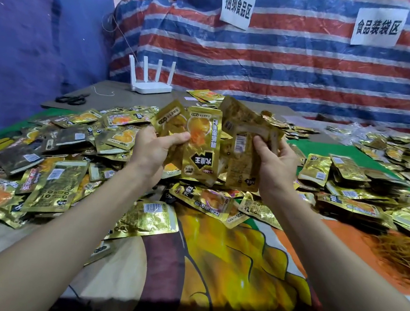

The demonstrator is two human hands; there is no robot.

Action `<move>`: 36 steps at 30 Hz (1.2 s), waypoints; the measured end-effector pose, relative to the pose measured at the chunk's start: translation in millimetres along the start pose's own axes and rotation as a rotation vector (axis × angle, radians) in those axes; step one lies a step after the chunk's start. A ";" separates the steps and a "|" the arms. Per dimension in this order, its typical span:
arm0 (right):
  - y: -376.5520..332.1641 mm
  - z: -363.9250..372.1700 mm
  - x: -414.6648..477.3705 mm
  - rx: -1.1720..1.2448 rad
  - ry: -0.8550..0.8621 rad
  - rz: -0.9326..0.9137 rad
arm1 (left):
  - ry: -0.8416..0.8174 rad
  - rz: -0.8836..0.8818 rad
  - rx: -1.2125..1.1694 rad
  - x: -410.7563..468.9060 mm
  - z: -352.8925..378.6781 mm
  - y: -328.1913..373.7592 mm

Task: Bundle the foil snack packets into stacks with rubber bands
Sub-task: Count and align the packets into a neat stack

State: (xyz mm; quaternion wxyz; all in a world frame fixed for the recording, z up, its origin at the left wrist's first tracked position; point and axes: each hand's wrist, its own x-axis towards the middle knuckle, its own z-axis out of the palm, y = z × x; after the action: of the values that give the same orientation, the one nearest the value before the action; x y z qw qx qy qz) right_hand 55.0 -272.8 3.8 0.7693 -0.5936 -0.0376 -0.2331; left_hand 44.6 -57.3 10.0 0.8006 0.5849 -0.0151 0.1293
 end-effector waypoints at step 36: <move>35.5 -20.0 -29.1 -0.251 -0.491 0.096 | -0.105 0.129 0.432 -30.5 27.6 -38.0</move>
State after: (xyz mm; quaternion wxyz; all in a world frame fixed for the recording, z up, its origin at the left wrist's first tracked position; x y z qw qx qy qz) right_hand 39.0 -275.7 -43.6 0.6678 -0.7241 -0.1655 -0.0485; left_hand 27.1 -99.8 -22.1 0.6451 0.7463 -0.0661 0.1500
